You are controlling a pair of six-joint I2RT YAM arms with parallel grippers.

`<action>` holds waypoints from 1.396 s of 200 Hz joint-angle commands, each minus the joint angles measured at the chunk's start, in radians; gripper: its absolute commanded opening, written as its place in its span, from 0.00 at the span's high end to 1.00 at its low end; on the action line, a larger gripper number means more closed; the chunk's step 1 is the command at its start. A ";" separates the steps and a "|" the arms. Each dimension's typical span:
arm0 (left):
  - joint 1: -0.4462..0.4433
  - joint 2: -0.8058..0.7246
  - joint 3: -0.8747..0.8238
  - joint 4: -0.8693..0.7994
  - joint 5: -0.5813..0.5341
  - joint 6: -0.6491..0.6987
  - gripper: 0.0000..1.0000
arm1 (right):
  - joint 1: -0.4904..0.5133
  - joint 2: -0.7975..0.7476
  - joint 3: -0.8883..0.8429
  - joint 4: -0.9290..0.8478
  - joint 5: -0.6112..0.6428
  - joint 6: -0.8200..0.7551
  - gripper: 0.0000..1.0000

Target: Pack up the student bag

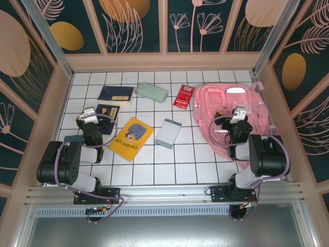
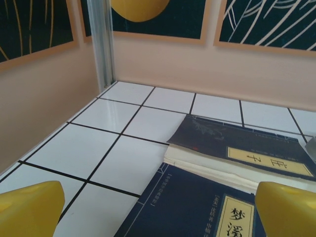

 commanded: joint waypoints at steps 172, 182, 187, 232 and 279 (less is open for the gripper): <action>-0.195 -0.349 0.299 -0.809 0.118 -0.645 0.04 | -0.124 -0.596 0.225 -1.188 0.048 0.711 0.01; -0.219 -0.329 0.302 -0.799 0.118 -0.622 0.04 | -0.105 -0.595 0.211 -1.211 0.048 0.731 0.01; -0.232 -0.321 0.303 -0.795 0.115 -0.610 0.03 | -0.091 -0.593 0.201 -1.213 0.047 0.736 0.01; -0.259 -0.315 0.236 -0.668 0.162 -0.600 0.01 | 0.213 -0.472 0.187 -1.193 0.070 0.850 0.01; -0.261 -0.303 0.226 -0.652 0.176 -0.564 0.02 | 0.500 -0.134 0.370 -1.060 0.028 0.930 0.01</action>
